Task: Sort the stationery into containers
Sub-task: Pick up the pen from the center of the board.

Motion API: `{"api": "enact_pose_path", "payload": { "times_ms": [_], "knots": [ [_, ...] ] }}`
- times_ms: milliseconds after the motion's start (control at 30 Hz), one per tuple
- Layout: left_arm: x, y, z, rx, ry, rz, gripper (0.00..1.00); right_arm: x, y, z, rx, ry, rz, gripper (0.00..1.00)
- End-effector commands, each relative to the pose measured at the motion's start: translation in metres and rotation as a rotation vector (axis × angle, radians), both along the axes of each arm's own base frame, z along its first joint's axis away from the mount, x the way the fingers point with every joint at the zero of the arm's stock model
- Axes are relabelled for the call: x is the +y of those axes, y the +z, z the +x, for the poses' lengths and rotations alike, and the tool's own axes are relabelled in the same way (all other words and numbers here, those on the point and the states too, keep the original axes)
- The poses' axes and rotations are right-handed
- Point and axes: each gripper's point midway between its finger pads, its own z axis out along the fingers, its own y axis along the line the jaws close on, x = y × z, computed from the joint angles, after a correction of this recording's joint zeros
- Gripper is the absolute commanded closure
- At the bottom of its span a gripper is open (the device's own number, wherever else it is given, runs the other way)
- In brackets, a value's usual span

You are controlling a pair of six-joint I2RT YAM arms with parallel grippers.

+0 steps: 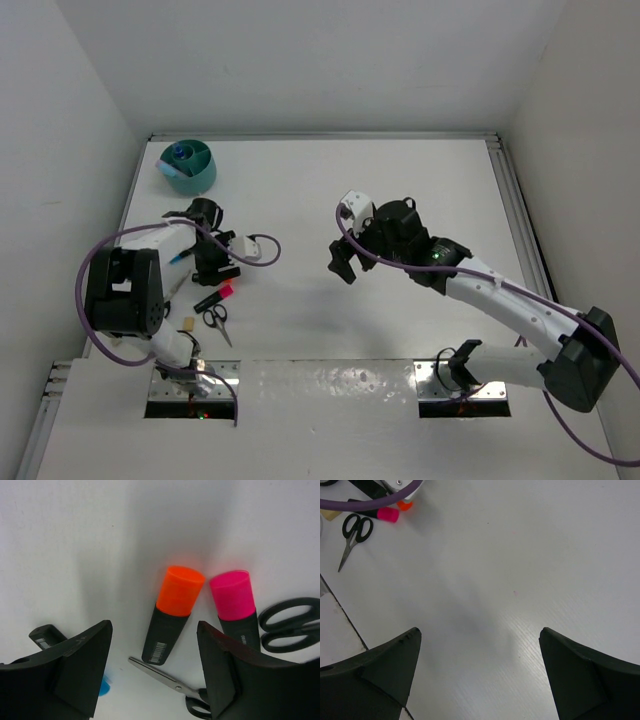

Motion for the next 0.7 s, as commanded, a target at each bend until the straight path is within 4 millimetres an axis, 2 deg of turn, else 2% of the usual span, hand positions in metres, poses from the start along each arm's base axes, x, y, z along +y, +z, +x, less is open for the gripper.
{"api": "enact_pose_path", "payload": {
  "times_ms": [0, 133, 200, 367, 567, 600, 667],
  "knots": [
    [-0.003, 0.0, 0.016, -0.083, -0.012, 0.007, 0.34, 0.0, 0.012, 0.0, -0.028, -0.031, 0.039, 0.01],
    [-0.013, -0.014, 0.003, -0.053, -0.009, -0.024, 0.35, -0.001, 0.012, 0.0, -0.032, -0.041, 0.041, 0.01],
    [-0.012, -0.022, 0.005, -0.063, 0.015, -0.024, 0.37, -0.001, 0.012, -0.001, -0.031, -0.038, 0.042, 0.01],
    [-0.007, -0.021, 0.025, -0.11, 0.074, -0.02, 0.55, -0.004, 0.014, -0.002, -0.039, -0.045, 0.029, 0.01],
    [-0.02, 0.004, 0.06, -0.177, 0.087, -0.103, 0.82, -0.008, 0.015, -0.002, -0.05, -0.055, 0.025, 0.01],
    [-0.026, 0.017, 0.075, -0.21, 0.097, -0.138, 0.84, -0.007, 0.015, -0.003, -0.05, -0.054, 0.025, 0.01],
    [-0.032, 0.031, 0.09, -0.237, 0.111, -0.177, 0.93, -0.008, 0.015, -0.002, -0.052, -0.057, 0.023, 0.01]
  ]
}}
